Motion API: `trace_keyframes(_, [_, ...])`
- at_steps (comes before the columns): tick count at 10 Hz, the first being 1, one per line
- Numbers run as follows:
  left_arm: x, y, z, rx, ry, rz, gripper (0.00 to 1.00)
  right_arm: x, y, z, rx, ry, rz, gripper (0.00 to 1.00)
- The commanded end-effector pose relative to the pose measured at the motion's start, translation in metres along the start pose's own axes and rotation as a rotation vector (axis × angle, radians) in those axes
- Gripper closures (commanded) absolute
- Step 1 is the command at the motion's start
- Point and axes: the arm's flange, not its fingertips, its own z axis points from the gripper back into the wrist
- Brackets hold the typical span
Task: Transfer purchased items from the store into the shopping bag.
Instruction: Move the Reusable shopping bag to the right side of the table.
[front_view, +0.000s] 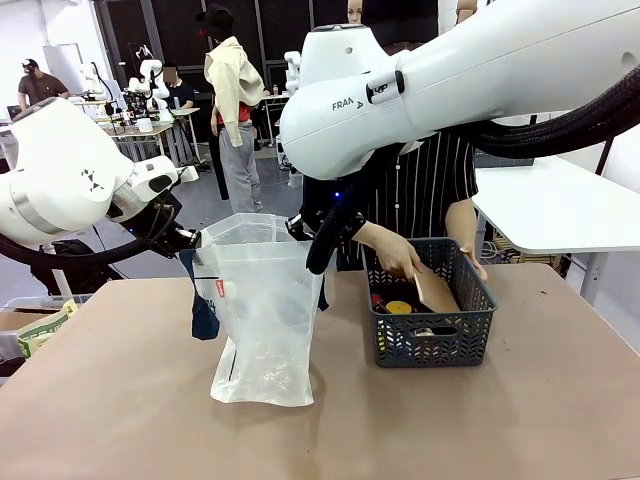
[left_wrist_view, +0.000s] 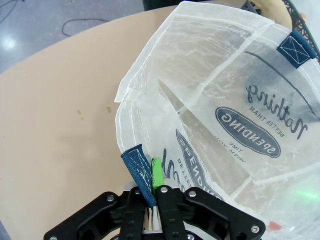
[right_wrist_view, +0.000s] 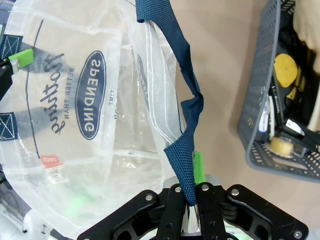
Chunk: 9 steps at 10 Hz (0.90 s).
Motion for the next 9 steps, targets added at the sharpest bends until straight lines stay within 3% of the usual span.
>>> trace_keyframes(1, [0.0027, 0.0029, 0.0009, 0.001, 0.006, 0.002, 1.0, -0.0005, -0.0012, 0.0022, -0.001, -0.003, -0.002, 1.0])
trace_keyframes(9, [0.0027, 0.0029, 0.0009, 0.001, 0.006, 0.002, 1.0, -0.0005, -0.0012, 0.0022, -0.001, -0.003, -0.002, 1.0])
